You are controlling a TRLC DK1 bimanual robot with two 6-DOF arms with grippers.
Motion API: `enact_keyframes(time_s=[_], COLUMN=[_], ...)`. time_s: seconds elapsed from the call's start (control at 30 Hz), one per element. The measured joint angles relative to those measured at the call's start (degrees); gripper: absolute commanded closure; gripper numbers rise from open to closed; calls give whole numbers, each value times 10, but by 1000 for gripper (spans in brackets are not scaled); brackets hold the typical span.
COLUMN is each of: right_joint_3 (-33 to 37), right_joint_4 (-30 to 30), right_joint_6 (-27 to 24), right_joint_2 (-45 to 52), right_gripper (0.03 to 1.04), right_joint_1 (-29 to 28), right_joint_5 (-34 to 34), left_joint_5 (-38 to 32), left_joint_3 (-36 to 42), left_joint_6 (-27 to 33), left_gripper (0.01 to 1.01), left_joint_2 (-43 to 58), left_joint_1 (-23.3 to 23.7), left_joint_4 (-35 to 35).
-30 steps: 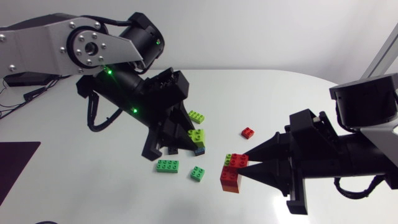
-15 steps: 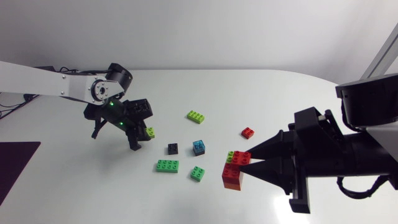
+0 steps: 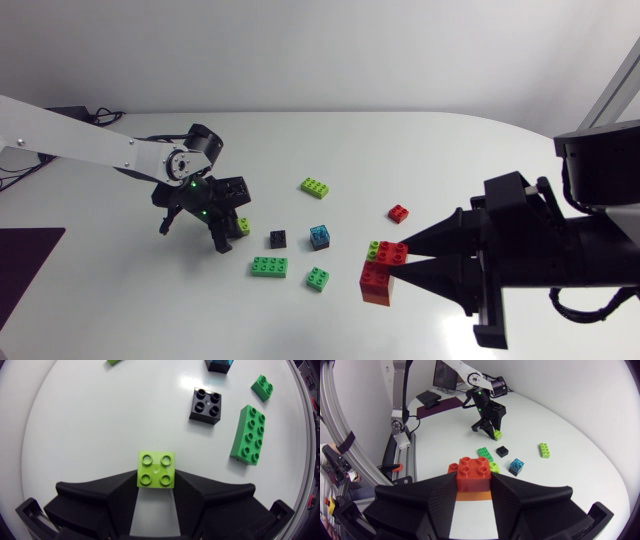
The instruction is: Separate the duplo bricks
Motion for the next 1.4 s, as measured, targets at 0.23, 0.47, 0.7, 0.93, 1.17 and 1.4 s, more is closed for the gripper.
enact_keyframes(time_s=[0.23,0.47,0.7,0.93,1.17,1.4], right_joint_3=[0,0,10,68,137,175], right_joint_4=[-5,0,42,91,137,146], right_joint_6=[0,15,59,115,176,204], right_joint_2=[-3,-1,42,101,170,228], right_gripper=[777,772,767,762,761,761], right_joint_1=[0,-11,-50,-83,-116,-105], right_joint_5=[0,15,35,62,95,158], left_joint_5=[0,6,35,83,126,157], left_joint_3=[-6,-16,4,86,126,169], left_joint_6=[-3,-44,-172,-285,-368,-433], left_gripper=[213,167,157,157,157,157], left_joint_2=[4,-19,-128,-170,-153,-120], left_joint_1=[0,-8,-63,-103,-129,-145], left_joint_4=[23,19,15,-3,-22,-26])
